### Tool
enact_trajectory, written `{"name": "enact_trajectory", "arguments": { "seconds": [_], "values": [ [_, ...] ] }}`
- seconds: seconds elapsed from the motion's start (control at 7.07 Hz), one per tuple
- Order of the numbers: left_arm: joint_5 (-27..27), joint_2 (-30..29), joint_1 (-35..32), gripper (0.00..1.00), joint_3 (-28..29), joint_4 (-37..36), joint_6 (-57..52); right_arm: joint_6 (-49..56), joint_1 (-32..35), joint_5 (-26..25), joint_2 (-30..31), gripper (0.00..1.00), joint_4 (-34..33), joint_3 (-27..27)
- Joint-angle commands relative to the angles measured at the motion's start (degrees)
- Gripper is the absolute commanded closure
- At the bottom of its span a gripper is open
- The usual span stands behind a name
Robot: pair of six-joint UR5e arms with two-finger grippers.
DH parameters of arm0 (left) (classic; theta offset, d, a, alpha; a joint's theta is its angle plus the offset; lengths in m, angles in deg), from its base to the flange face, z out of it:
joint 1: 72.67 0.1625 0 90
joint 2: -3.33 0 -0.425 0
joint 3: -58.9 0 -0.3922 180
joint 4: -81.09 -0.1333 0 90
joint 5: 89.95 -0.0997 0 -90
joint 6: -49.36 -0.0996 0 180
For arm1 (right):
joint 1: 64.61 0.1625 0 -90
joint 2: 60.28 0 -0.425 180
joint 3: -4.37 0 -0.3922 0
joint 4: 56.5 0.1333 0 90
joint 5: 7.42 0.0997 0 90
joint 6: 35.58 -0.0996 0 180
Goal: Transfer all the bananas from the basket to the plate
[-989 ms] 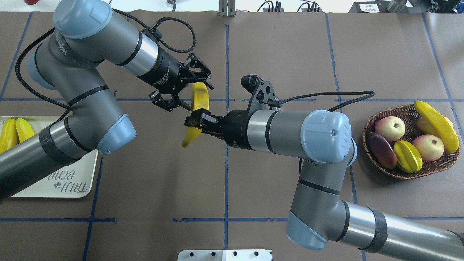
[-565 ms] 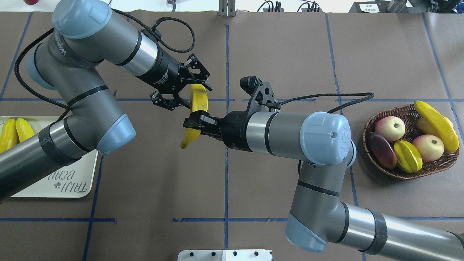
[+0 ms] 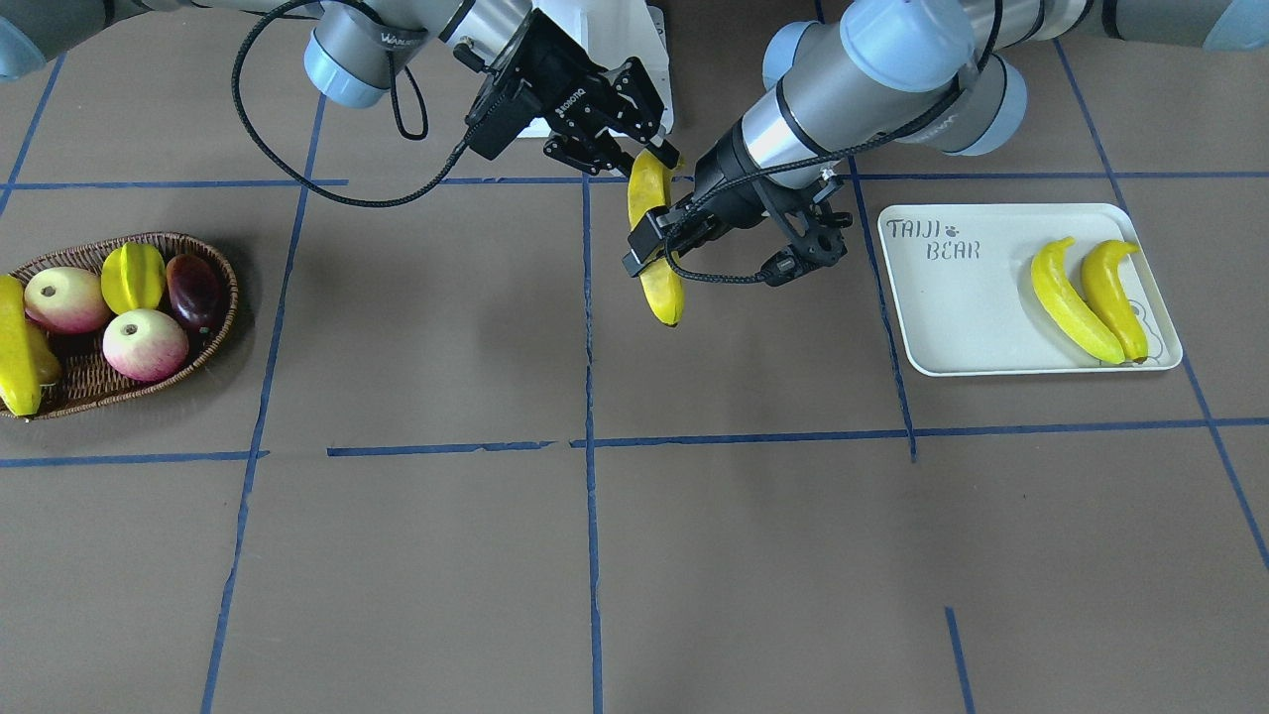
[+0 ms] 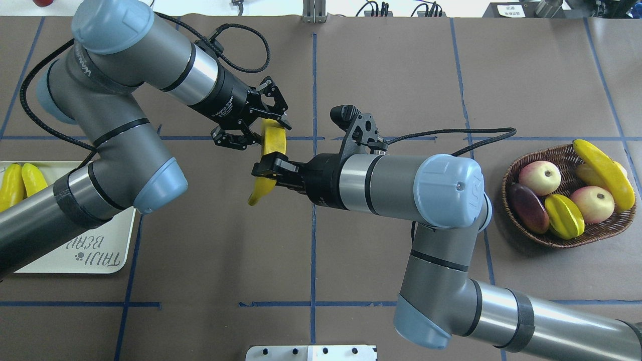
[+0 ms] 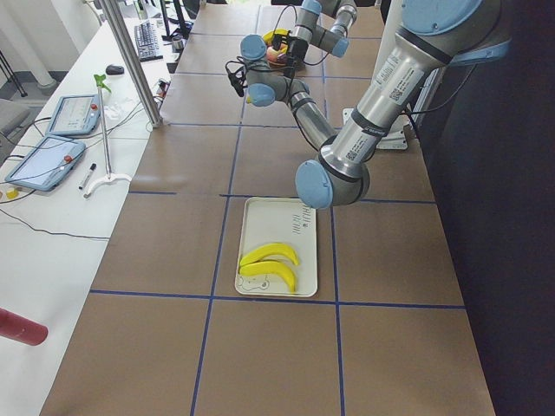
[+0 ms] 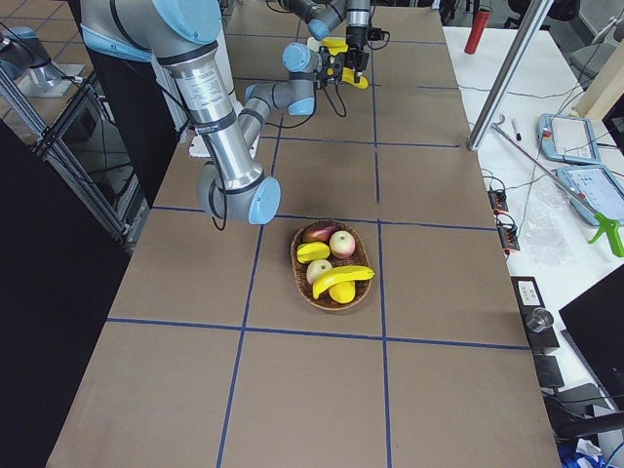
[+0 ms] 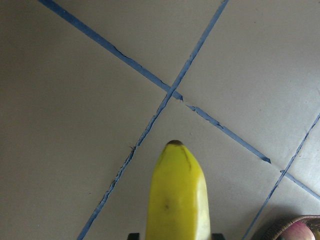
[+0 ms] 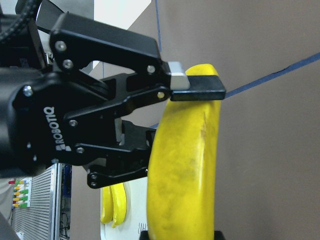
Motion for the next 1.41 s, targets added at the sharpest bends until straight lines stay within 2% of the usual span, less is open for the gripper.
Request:
{"name": "enact_trajectory", "arguments": {
  "seconds": [0.0, 0.14, 0.28, 0.42, 0.99, 1.27],
  "values": [
    [0.00, 0.06, -0.09, 0.64, 0.00, 0.38, -0.01, 0.00, 0.00, 0.00, -0.01, 0.99, -0.01, -0.01],
    [0.00, 0.14, -0.09, 0.82, 0.00, 0.38, -0.01, 0.00, 0.00, 0.00, -0.01, 0.97, -0.01, -0.01],
    [0.00, 0.32, -0.09, 0.97, 0.00, 0.38, -0.27, 0.09, 0.00, 0.00, -0.01, 0.58, -0.10, -0.10],
    [0.00, 0.32, -0.17, 1.00, 0.00, 0.46, -0.54, 0.00, 0.09, 0.00, 0.08, 0.01, -0.18, -0.10],
    [0.17, 2.24, -2.27, 1.00, -0.44, 0.46, -0.98, 0.26, 1.92, 1.05, -0.01, 0.00, -2.80, -0.19],
    [0.00, 5.40, -4.90, 1.00, -0.44, 0.12, -3.08, 1.40, 5.78, 7.16, 0.34, 0.00, -9.38, -0.01]
  ]
}}
